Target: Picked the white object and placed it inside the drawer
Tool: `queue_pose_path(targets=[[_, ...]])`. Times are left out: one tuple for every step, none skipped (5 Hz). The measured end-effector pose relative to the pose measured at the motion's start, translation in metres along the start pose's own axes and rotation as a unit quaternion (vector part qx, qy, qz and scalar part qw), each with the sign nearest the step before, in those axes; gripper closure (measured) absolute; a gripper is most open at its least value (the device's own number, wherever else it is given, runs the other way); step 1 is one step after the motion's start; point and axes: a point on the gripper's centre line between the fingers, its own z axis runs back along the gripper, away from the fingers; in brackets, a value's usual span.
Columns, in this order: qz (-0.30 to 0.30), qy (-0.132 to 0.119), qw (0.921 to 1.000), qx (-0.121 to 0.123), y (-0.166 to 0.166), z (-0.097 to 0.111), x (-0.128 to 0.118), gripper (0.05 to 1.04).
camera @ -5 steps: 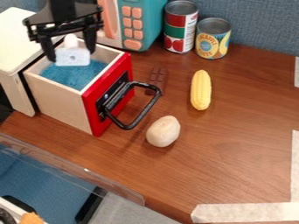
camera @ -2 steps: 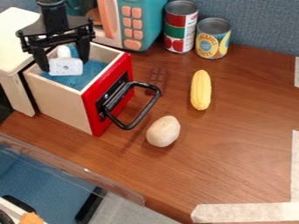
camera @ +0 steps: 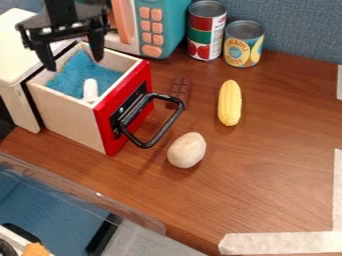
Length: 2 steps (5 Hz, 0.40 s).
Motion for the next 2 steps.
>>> queue_pose_path(targets=[[-0.01,-0.01,0.9999,-0.003,0.003,0.017,-0.004,0.084],[-0.025,0.012,0.9995,0.015,0.01,0.032,-0.012,0.084]])
